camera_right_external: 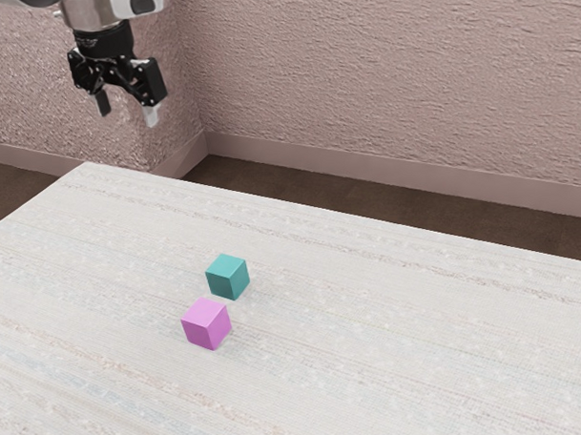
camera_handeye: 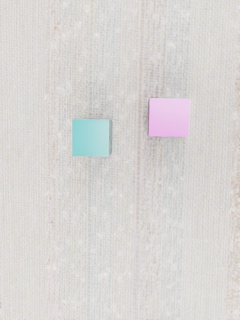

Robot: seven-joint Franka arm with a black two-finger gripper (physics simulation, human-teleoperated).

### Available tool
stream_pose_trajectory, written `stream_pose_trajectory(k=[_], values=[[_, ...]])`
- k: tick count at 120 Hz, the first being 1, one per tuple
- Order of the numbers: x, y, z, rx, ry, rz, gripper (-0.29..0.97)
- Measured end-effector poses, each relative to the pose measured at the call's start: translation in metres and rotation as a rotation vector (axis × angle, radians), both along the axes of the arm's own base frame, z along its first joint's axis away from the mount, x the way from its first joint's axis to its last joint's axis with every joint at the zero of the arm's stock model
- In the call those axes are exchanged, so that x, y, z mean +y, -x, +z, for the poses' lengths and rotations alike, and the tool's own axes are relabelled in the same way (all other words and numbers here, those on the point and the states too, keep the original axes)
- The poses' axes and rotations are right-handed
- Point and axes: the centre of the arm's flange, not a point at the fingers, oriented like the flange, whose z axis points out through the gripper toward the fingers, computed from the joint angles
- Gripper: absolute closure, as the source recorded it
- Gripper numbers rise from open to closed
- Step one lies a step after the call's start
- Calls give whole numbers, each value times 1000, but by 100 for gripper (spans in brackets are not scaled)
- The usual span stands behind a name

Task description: Pick up the blue block with one arm, and put the blue block on the pink block with one arm

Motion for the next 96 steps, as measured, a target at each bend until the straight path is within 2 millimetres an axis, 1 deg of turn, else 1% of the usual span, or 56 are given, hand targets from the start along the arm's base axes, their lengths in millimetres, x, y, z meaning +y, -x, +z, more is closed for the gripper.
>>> stream_pose_trajectory(k=[32, 34, 36, 41, 44, 48, 55, 63, 76, 88, 96], values=[[11, 2, -1, 18, -8, 28, 0], [12, 3, 5, 7, -8, 30, 0], [13, 5, 18, -14, -8, 32, 0], [14, 14, 59, -85, -8, 38, 0], [14, 20, 76, -112, -8, 41, 0], [15, 25, 88, -125, -7, 44, 0], [14, 32, 97, -122, -6, 47, 0], [11, 35, 97, -102, -5, 44, 0], [3, 26, 82, -51, -5, 31, 0], [-6, 20, 73, -22, 2, 16, 0], [-14, 11, 60, 8, 11, 2, 0]])
